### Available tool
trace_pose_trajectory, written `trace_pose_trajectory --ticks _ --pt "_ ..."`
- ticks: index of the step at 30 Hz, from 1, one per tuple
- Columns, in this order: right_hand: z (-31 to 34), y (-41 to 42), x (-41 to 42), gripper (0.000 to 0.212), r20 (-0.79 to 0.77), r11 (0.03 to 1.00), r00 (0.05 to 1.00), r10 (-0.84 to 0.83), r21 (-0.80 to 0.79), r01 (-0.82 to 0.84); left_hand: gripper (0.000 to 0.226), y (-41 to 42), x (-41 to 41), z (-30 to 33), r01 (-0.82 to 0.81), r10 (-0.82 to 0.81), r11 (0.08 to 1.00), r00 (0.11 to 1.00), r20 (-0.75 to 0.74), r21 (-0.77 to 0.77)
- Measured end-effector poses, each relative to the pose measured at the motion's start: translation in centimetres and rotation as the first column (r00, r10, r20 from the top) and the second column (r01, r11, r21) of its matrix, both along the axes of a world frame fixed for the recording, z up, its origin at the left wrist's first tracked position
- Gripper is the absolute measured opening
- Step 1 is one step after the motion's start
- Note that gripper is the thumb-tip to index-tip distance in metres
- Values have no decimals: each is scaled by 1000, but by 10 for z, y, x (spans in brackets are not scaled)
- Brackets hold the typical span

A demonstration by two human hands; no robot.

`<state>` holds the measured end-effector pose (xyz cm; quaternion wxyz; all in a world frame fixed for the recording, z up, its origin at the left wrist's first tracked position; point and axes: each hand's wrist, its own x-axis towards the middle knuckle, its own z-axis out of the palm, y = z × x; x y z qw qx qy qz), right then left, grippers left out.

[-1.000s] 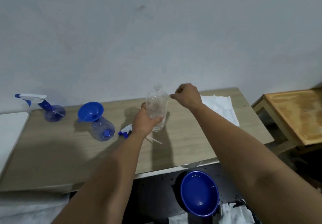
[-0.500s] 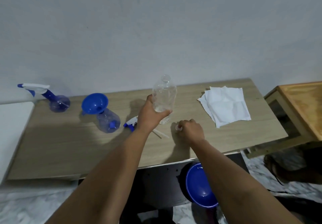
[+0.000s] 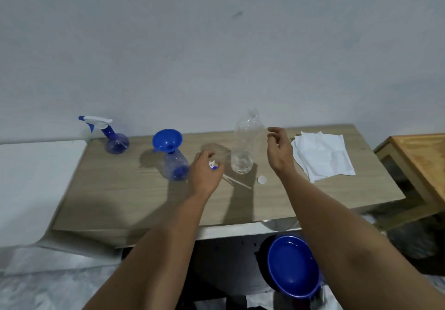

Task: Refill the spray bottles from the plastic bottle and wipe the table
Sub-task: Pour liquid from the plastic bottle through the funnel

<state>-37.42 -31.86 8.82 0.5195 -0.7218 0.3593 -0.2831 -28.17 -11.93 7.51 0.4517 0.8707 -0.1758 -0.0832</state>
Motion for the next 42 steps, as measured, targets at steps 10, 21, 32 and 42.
trace_pose_trajectory --ticks 10,21,32,42 --pt "8 47 24 114 -22 999 999 31 -43 -32 57 94 18 -23 -205 256 950 943 -211 235" --pt "-2 48 79 86 -17 995 1000 8 -99 -9 76 91 116 -69 -78 59 995 958 -281 -56" --pt "51 79 121 87 -374 801 837 400 -301 -518 48 92 122 -66 24 -41 997 967 -250 -73" --pt "84 96 136 93 -786 614 519 335 -236 -753 46 93 120 -60 44 -50 999 967 -248 -30"
